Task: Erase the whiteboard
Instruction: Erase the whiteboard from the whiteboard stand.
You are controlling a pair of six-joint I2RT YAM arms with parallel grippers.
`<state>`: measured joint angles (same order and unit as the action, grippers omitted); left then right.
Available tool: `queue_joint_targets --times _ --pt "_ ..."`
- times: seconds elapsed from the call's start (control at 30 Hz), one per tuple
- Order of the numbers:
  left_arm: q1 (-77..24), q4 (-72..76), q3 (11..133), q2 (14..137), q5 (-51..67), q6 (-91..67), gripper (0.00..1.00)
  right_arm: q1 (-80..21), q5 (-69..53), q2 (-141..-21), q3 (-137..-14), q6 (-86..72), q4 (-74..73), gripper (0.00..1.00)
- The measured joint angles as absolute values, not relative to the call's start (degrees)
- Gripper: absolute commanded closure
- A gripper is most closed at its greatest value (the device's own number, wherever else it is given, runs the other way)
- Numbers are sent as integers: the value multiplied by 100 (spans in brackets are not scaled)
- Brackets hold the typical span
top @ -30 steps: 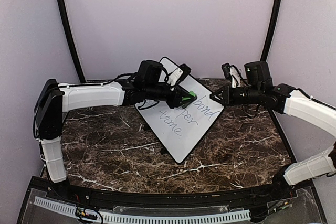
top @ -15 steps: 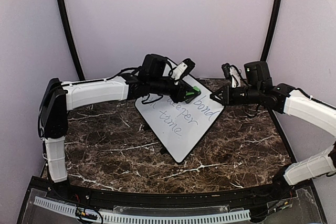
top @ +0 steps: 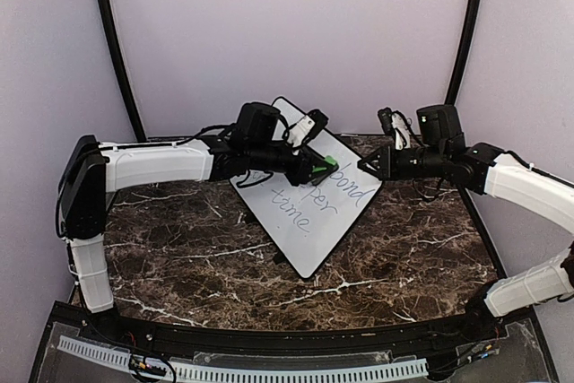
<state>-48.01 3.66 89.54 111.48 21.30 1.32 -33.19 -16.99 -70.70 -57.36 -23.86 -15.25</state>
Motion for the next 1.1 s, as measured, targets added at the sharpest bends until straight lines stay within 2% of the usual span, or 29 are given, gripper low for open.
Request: queue_joint_targets --times 0.33,0.67,0.87,1.1 --pt "-4856 486 8486 10947 2178 185 92 -3321 -1710 -7070 -5728 -2386 -1503 100" --pt "-4980 276 9500 11393 2359 246 92 -3321 -1682 -7043 -5699 -2388 -1498 100" --pt "-5022 237 9607 11443 2353 290 93 -3321 -1682 -7043 -5699 -2388 -1498 100" --pt "-5103 552 8772 11100 2244 307 93 -3321 -1699 -7043 -5699 -2388 -1483 100"
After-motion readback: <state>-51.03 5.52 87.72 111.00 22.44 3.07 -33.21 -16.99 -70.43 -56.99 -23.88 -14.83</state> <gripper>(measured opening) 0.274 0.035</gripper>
